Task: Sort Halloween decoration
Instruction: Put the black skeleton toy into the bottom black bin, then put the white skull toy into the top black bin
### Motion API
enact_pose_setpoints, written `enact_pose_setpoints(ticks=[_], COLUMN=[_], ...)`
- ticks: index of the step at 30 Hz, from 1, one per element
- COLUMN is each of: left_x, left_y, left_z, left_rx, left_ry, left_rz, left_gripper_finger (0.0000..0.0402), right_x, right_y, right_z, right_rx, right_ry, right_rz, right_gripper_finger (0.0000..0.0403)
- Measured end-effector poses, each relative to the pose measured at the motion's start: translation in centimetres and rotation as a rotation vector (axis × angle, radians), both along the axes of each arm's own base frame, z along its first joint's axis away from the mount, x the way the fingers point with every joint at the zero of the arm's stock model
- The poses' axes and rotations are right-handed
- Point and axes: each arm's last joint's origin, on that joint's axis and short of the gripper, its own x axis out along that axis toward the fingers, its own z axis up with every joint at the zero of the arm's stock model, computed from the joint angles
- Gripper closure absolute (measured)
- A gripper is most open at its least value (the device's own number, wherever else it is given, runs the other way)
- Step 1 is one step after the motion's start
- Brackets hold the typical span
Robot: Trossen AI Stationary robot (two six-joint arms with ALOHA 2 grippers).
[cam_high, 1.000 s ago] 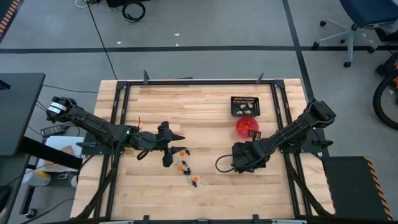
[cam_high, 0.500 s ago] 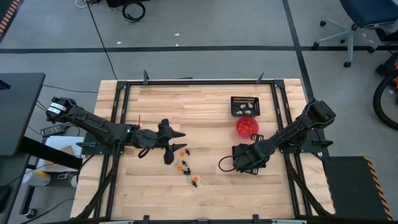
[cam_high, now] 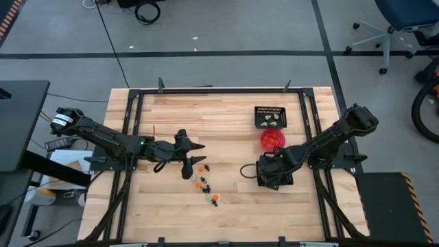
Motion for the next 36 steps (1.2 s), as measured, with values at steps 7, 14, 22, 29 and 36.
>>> enact_pose_setpoints(ticks=[7, 14, 22, 29, 36], left_x=[0.0, 0.0, 0.0, 0.0, 0.0], left_y=[0.0, 0.0, 0.0, 0.0, 0.0], left_z=[0.0, 0.0, 0.0, 0.0, 0.0], left_rx=[0.000, 0.000, 0.000, -0.001, 0.000], left_ry=[0.000, 0.000, 0.000, 0.000, 0.001], left_rz=[0.000, 0.000, 0.000, 0.000, 0.000], left_gripper_finger=[0.0209, 0.0209, 0.0209, 0.0209, 0.0209], right_x=[0.1, 0.7, 3.4, 6.5, 10.6], right_y=[-0.3, 0.0, 1.5, 3.0, 3.4], right_z=[-0.1, 1.7, 6.6, 6.5, 4.0], right_rx=[0.016, 0.037, -0.142, -0.186, -0.232], right_ry=[0.002, 0.023, -0.236, -0.524, -0.668], right_rz=[-0.016, -0.019, 0.045, 0.215, 0.315], right_gripper_finger=[0.0301, 0.0276, 0.0279, 0.0279, 0.0279])
